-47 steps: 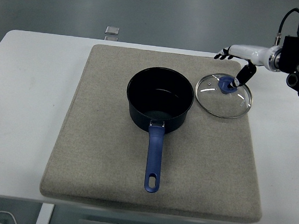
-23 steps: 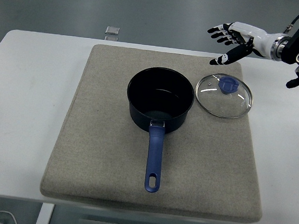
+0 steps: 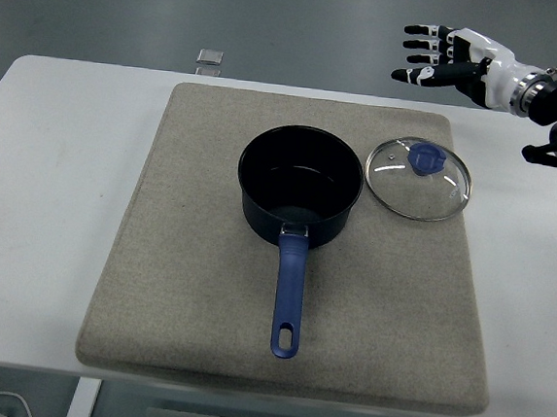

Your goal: Lift the pot lid and place it to the right of the pot.

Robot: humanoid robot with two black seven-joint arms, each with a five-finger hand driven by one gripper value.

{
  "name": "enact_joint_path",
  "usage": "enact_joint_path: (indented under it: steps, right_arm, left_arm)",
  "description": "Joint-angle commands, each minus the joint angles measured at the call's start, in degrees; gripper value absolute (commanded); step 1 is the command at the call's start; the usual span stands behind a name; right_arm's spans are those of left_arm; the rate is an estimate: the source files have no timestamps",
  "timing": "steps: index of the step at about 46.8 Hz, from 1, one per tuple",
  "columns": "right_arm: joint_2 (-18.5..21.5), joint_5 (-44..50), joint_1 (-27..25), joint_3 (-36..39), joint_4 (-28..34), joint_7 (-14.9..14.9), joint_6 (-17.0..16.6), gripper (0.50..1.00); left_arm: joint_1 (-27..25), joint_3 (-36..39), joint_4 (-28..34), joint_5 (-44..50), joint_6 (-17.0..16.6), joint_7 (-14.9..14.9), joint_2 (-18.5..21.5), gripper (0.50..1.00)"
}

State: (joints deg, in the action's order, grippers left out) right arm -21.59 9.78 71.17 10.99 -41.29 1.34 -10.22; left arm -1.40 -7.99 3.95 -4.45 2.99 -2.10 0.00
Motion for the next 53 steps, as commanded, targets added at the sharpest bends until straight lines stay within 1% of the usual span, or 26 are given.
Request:
enact_joint_path:
  steps: [1, 5, 11, 17, 22, 26, 53]
  right_arm:
    - [0.85, -4.58, -1.02, 0.53, 1.65, 0.07, -0.06, 0.899]
    - [1.73, -9.68, -1.82, 1.05, 3.67, 0.15, -0.24, 0.901]
    - [2.0, -17.07, -3.22, 3.16, 4.38, 0.15, -0.41, 0.915]
    - [2.08, -20.23, -3.67, 4.48, 4.38, 0.15, -0.32, 0.917]
    - [2.08, -24.01, -5.07, 7.55, 4.29, 0.15, -0.32, 0.919]
    - [2.17, -24.55, -5.6, 8.7, 4.38, 0.24, -0.32, 0.921]
    - [2.35, -24.81, -6.21, 8.97, 4.11, 0.33, -0.24, 0.921]
  left_arm:
    - [0.0, -0.01, 0.0, -0.03, 0.0, -0.01, 0.0, 1.0]
    - [0.0, -0.01, 0.0, 0.06, 0.0, -0.01, 0.0, 1.0]
    - [0.0, -0.01, 0.0, -0.03, 0.0, -0.01, 0.0, 1.0]
    - [0.0, -0.01, 0.0, -0.03, 0.0, -0.01, 0.0, 1.0]
    - [0.0, -0.01, 0.0, -0.03, 0.0, -0.01, 0.0, 1.0]
    - [0.0, -0.01, 0.0, -0.03, 0.0, -0.01, 0.0, 1.0]
    - [0.0, -0.01, 0.0, 0.06, 0.0, -0.01, 0.0, 1.0]
